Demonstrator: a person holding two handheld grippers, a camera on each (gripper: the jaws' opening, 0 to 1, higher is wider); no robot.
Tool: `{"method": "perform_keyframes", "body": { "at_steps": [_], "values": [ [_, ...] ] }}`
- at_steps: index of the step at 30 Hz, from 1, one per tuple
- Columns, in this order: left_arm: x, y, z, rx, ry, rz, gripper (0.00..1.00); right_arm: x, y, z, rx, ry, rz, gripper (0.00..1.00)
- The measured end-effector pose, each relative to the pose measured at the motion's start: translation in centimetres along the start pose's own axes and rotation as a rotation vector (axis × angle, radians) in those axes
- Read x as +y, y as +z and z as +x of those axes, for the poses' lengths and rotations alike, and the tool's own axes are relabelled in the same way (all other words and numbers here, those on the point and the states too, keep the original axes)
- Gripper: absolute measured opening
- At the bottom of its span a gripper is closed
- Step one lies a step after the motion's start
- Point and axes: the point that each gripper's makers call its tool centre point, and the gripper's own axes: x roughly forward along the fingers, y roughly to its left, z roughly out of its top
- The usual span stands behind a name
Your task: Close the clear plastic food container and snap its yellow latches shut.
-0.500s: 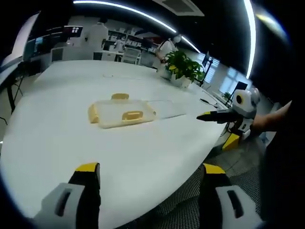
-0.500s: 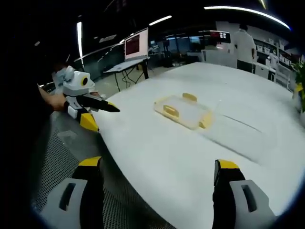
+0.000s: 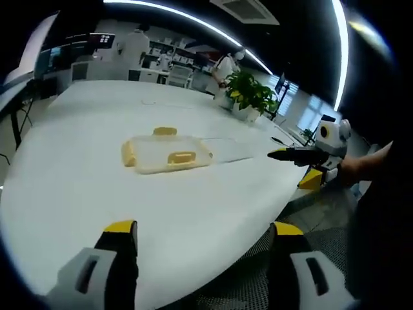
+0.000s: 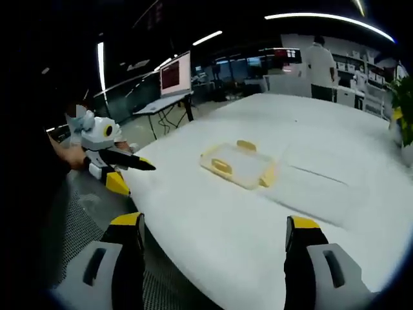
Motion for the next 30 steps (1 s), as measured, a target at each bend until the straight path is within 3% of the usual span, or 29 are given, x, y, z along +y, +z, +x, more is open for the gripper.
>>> {"method": "perform_keyframes", "body": {
  "at_steps": [5,9,13,19,26,30],
  "values": [
    [0.1,0.7,-0.2,-0.033,0.008,-0.023,0.80,-0.5,0.5,-0.3,-0.008,-0.008,0.028,0.87],
    [-0.1,0.5,-0.1,-0.015,-0.005,-0.027,0.79,-1.0,0.9,-0.7,-0.018,-0.018,0.038,0.87],
    [-0.2,1.5,-0.4,-0.056,-0.020,-0.060,0.80,-1.3,1.7,-0.9,-0.036,-0.014,0.037,0.85],
    [0.3,2.6,-0.7,-0.056,-0.014,-0.022,0.77,-1.3,3.4,-0.6,-0.110,-0.027,0.093,0.80],
    [1.1,4.1,-0.9,-0.083,-0.019,-0.026,0.74,-0.7,3.5,-0.1,-0.084,-0.001,0.032,0.76],
    [1.0,4.9,-0.7,-0.091,-0.033,-0.016,0.74,-0.9,4.5,-0.5,-0.093,-0.006,0.009,0.75]
  ]
}}
